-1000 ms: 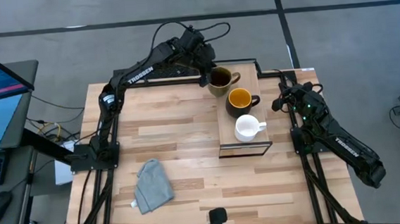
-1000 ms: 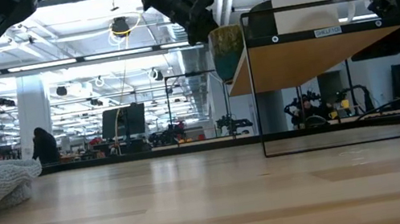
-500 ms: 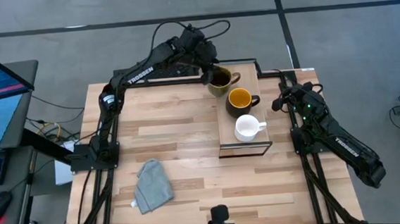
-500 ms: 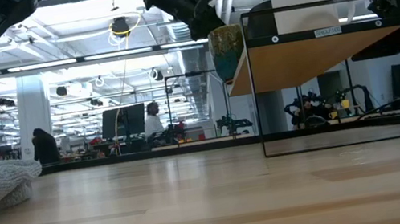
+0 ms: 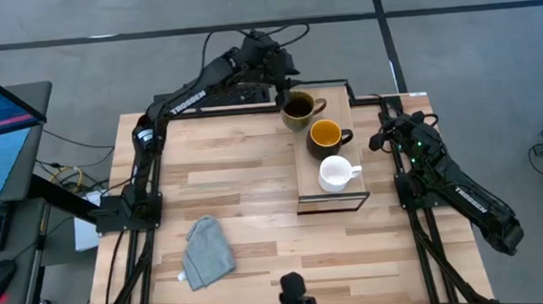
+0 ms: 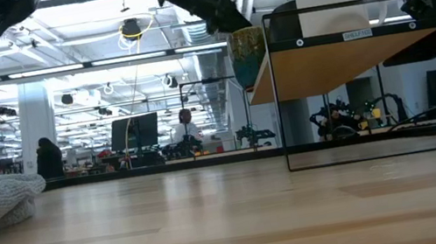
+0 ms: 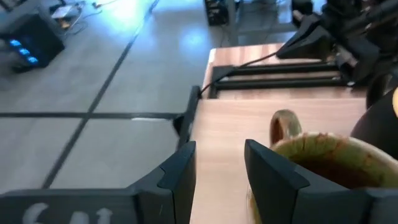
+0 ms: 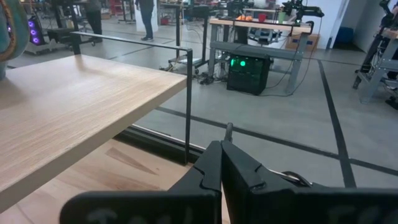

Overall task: Stack small to large cups/mugs on shelf
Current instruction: Put the brown mug on the shelf

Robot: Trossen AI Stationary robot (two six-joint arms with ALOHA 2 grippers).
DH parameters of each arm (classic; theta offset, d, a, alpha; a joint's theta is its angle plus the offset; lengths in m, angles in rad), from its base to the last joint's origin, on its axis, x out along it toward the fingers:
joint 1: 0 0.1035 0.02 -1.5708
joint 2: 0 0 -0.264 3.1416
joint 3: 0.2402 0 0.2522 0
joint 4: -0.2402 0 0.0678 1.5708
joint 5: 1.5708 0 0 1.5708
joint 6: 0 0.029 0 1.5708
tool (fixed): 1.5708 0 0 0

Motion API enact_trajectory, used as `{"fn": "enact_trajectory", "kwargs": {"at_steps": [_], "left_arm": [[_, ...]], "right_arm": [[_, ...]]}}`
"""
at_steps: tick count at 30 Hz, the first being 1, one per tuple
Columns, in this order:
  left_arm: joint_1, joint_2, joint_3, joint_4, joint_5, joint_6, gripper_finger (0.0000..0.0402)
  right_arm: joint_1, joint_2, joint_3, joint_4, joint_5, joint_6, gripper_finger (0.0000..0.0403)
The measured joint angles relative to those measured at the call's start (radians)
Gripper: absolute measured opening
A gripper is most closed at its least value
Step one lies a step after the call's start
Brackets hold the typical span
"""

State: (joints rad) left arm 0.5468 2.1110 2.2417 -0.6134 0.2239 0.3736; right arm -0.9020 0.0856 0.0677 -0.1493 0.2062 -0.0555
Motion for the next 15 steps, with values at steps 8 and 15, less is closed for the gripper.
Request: {"fn": "enact_trajectory", "kwargs": {"at_steps": [8, 15], "left_arm": [[0.019, -0.149, 0.0, -0.089, -0.016, 0.008, 0.0128], [0.037, -0.263, -0.071, -0.259, 0.087, -0.056, 0.0128]], "right_arm": [[0.007, 0.0, 0.0, -0.001, 0.0, 0.0, 0.0027], [0.026, 0.0, 0.0, -0.001, 0.0, -0.005, 0.0027]]}}
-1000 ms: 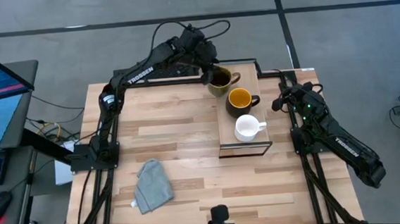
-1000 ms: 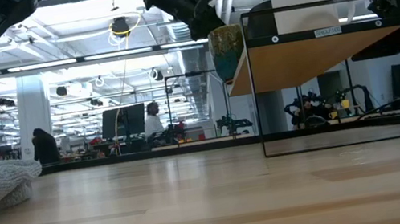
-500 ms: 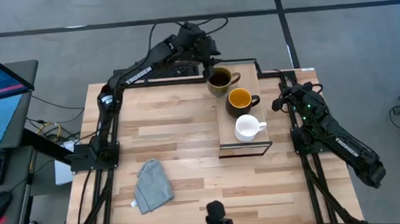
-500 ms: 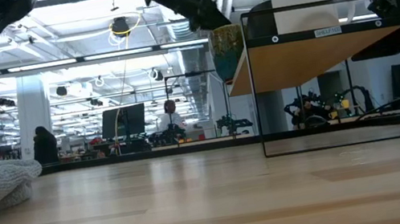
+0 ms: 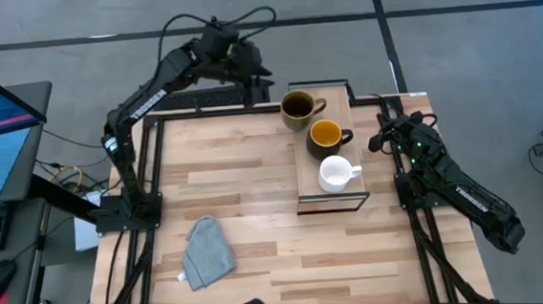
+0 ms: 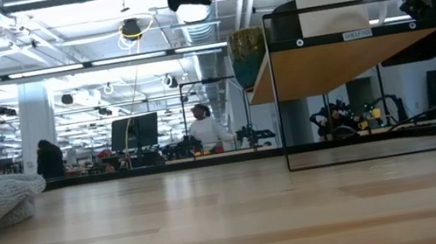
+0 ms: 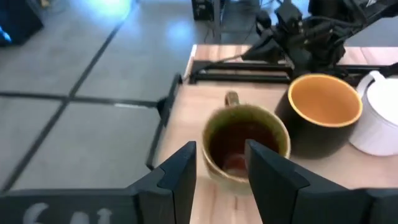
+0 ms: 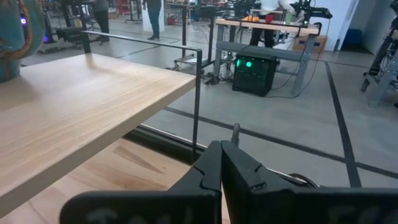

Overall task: Stack small to large cups/mugs on shelf
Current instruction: Put the brown mug on the shelf

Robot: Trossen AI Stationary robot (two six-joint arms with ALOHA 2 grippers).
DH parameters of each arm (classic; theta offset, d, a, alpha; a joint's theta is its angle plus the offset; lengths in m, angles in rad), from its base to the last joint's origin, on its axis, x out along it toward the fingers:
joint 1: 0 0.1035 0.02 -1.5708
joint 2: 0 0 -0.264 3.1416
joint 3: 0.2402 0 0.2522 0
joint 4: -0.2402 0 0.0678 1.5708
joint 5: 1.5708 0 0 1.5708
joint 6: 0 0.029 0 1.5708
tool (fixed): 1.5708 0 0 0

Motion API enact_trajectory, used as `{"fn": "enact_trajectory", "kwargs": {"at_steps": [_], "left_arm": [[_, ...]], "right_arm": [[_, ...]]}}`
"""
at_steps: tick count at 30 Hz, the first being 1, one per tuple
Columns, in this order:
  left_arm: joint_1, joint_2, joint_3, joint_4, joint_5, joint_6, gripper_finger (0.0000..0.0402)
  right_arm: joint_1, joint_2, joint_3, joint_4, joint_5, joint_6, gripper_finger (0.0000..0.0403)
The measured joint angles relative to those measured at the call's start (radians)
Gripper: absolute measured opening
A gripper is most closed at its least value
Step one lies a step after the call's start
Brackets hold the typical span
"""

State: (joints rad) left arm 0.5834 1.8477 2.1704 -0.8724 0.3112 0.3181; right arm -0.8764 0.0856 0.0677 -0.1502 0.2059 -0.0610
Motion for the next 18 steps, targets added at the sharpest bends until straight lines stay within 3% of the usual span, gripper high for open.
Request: {"fn": "enact_trajectory", "kwargs": {"at_steps": [6, 13, 18], "left_arm": [[-0.015, -0.138, -0.273, 0.113, -0.164, -0.053, 0.0128], [-0.017, -0.393, -0.722, 0.405, -0.16, -0.142, 0.0128], [-0.042, -0.48, -1.015, 0.743, -0.163, -0.23, 0.0128]], "right_arm": [[0.0, 0.0, 0.0, -0.001, 0.0, 0.0, 0.0027], [0.0, 0.0, 0.0, -0.001, 0.0, 0.0, 0.0027], [0.0, 0.0, 0.0, -0.001, 0.0, 0.0, 0.0027]]}}
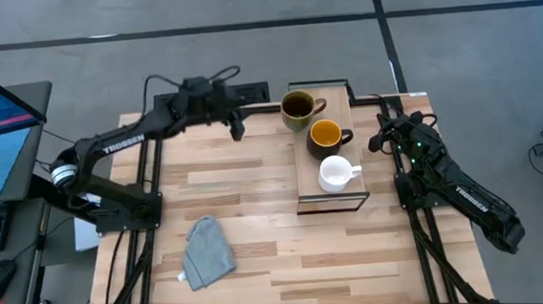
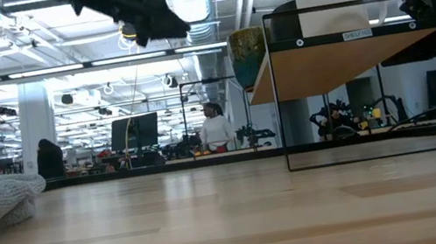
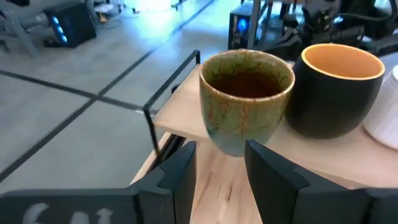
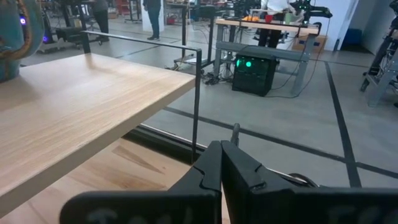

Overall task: Stack small to large cups/mugs on shelf
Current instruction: Put the brown mug on the shelf

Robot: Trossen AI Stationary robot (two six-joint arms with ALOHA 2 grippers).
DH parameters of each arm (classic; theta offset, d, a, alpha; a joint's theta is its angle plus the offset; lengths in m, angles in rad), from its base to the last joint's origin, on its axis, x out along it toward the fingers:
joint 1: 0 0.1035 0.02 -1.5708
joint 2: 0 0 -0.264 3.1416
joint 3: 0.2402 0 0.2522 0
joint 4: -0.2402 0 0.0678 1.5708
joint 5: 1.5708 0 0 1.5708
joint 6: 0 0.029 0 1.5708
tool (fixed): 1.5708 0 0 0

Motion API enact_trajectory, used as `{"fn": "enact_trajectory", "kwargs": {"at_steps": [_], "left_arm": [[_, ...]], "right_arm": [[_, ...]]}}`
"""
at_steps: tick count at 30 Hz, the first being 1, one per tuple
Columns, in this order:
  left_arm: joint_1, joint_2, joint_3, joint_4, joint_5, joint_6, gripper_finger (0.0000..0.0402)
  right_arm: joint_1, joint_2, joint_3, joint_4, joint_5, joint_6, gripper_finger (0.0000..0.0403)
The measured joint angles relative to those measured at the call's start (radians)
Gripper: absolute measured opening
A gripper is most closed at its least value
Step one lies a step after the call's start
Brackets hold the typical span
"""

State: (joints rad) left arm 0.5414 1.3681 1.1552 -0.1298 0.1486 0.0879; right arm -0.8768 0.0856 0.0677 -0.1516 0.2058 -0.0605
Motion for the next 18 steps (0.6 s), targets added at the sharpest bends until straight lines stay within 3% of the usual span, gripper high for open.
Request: {"fn": "enact_trajectory", "kwargs": {"at_steps": [7, 18], "left_arm": [[-0.018, 0.042, -0.172, 0.278, 0.026, -0.069, 0.0128], [-0.045, 0.219, -0.147, 0.438, 0.03, -0.106, 0.0128]], "right_arm": [[0.0, 0.0, 0.0, 0.0, 0.0, 0.008, 0.0027], [0.0, 0.0, 0.0, 0.0, 0.0, 0.008, 0.0027]]}}
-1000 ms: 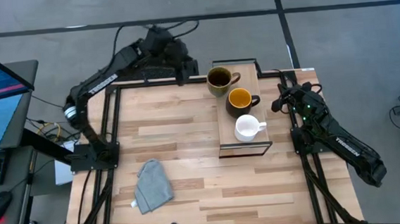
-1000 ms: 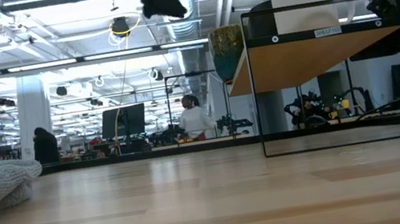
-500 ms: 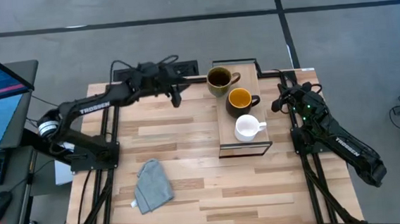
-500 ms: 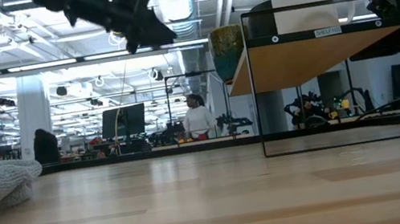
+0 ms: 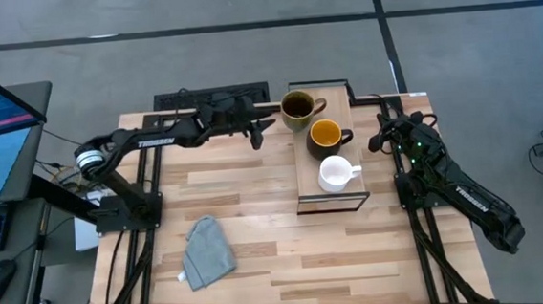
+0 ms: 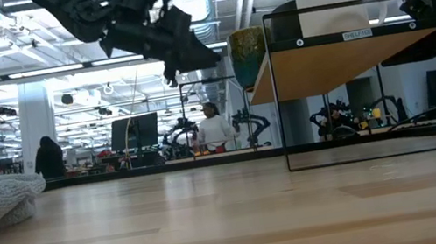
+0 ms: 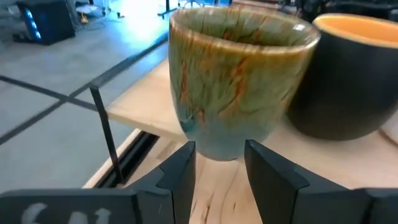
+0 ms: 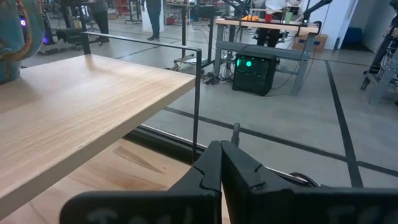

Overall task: Stack small to large cups/mugs on shelf
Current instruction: Put the brown mug on the shelf

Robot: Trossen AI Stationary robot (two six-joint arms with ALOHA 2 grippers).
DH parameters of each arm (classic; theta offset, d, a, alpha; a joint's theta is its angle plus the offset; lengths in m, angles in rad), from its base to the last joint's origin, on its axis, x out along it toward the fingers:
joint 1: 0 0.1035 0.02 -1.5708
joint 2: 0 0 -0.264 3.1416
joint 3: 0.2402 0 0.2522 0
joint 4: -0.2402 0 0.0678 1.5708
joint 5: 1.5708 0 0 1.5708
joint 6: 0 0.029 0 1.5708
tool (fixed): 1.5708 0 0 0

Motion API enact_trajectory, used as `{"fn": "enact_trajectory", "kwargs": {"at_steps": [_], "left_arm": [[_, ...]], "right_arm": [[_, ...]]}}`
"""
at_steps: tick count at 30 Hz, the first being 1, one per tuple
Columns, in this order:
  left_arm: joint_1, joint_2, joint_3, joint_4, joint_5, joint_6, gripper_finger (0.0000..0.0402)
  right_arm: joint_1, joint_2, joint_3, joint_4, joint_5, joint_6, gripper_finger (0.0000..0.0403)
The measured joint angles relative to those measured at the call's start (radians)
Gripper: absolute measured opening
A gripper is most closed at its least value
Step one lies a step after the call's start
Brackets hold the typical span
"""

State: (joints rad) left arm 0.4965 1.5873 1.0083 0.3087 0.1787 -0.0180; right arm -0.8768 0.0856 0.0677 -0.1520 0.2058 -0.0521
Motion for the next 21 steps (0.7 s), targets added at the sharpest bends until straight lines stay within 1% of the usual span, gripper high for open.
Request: {"fn": "enact_trajectory", "kwargs": {"at_steps": [6, 14, 21], "left_arm": [[0.0, 0.052, 0.047, 0.008, 0.008, -0.005, 0.0128], [0.0, 0.052, 0.082, 0.006, -0.004, 0.011, 0.0128], [0.002, 0.052, 0.083, 0.004, -0.004, 0.013, 0.0128]], "right_arm": [[0.0, 0.0, 0.0, 0.0, 0.0, 0.0, 0.0027], [0.0, 0.0, 0.0, 0.0, 0.0, 0.0, 0.0027], [0.0, 0.0, 0.0, 0.0, 0.0, 0.0, 0.0027]]}}
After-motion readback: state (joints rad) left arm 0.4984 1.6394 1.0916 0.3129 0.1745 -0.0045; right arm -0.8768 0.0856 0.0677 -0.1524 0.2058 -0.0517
